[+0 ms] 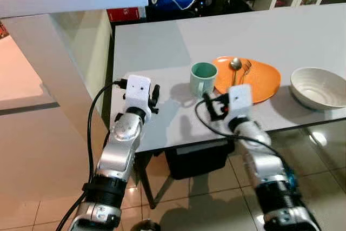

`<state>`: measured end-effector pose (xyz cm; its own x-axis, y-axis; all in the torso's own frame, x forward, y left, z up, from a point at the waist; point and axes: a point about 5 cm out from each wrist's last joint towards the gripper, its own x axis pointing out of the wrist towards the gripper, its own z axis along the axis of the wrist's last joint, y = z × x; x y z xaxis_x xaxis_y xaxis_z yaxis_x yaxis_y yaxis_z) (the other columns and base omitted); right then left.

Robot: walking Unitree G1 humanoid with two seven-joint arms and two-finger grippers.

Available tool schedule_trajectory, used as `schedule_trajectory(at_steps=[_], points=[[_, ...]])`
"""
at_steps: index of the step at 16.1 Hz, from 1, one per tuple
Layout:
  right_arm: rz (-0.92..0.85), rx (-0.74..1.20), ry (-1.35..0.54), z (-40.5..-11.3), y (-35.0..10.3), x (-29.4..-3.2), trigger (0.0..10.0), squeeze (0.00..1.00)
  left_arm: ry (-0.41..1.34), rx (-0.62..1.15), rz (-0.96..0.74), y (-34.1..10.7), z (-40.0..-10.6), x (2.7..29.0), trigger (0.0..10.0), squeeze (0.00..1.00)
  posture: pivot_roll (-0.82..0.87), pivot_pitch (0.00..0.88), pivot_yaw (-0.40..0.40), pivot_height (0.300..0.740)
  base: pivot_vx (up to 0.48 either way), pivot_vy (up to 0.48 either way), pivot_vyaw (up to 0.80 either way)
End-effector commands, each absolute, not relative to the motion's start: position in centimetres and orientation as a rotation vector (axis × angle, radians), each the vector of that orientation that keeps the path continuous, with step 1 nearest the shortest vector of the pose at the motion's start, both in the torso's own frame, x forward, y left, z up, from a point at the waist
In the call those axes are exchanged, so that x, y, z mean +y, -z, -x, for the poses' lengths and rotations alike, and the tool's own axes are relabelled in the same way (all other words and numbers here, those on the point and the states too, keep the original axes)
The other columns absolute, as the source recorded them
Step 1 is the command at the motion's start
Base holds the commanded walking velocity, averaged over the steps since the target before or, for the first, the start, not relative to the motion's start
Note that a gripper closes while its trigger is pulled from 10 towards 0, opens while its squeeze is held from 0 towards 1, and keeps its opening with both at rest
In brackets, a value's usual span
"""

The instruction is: Setting the table

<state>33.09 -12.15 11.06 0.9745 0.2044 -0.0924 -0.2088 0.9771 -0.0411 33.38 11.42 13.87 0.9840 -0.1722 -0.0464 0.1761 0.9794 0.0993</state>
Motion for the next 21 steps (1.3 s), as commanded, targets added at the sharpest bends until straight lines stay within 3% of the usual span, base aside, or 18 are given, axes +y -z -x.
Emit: schedule_trajectory(at_steps=[1, 7, 8, 9, 21], points=[[0.051, 0.060, -0.206, -33.5, -11.8, -11.8, 10.0, 1.00, 0.168, 0.026, -0.101, -14.1, -33.4, 11.6, 10.0, 0.00, -0.04, 0.016, 0.076, 0.740, 0.000, 0.000, 0.00], [0.114, 0.040, -0.205, -34.4, -12.2, -11.2, 10.0, 1.00, 0.164, 0.006, -0.118, -14.2, -33.0, 11.8, 10.0, 0.00, 0.00, 0.009, 0.057, 0.740, 0.000, 0.000, 0.00], [0.100, 0.028, -0.206, -34.5, -12.4, -11.2, 10.0, 0.00, 0.167, -0.003, -0.132, -14.3, -32.9, 11.8, 10.0, 0.00, 0.01, 0.008, 0.056, 0.740, 0.000, 0.000, 0.00], [0.071, 0.003, -0.209, -34.5, -12.7, -11.2, 0.0, 0.00, 0.173, -0.007, -0.139, -14.3, -32.8, 11.7, 10.0, 0.00, 0.01, 0.007, 0.055, 0.740, 0.000, 0.000, 0.00], [0.079, 0.049, -0.200, -34.3, -11.6, -11.1, 0.0, 0.00, 0.144, 0.001, -0.104, -14.1, -32.7, 11.7, 10.0, 0.00, 0.02, 0.012, 0.035, 0.740, 0.000, 0.000, 0.00]])
